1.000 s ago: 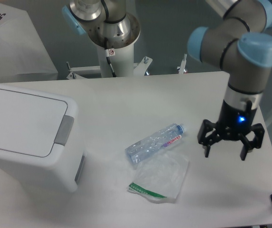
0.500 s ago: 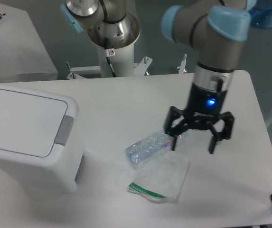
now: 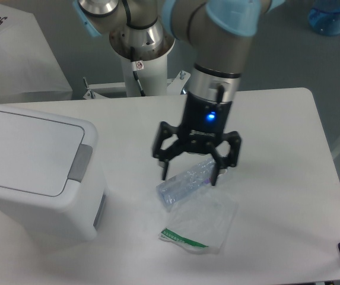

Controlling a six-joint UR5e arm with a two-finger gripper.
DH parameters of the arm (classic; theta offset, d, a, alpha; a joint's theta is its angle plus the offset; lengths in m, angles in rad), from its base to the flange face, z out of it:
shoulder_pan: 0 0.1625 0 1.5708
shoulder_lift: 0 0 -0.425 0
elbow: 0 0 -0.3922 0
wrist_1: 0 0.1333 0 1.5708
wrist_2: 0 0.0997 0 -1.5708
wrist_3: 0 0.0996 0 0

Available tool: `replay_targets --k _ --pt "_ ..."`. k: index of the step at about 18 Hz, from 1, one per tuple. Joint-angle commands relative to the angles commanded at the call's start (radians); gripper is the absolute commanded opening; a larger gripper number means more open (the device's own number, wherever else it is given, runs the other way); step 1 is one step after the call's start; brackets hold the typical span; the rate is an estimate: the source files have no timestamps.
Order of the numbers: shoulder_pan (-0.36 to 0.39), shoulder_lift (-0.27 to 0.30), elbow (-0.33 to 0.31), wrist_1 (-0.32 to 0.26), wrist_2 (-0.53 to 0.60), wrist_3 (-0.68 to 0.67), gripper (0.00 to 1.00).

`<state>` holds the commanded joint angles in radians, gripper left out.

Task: Open the trash can
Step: 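Move the open gripper across the table toward the white trash can lid, then press the gripper down on the lid edge to flip the lid open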

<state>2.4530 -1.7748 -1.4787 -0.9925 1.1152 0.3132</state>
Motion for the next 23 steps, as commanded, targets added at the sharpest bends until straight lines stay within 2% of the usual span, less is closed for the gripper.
replay_targets --k 4,10,23 --pt "-0.075 0.014 -0.009 0.002 0.009 -0.042 1.0" --pt "-0.123 0.031 -0.055 0.005 0.031 -0.04 1.0" --pt "-0.141 0.04 -0.086 0.006 0.031 -0.042 1.0"
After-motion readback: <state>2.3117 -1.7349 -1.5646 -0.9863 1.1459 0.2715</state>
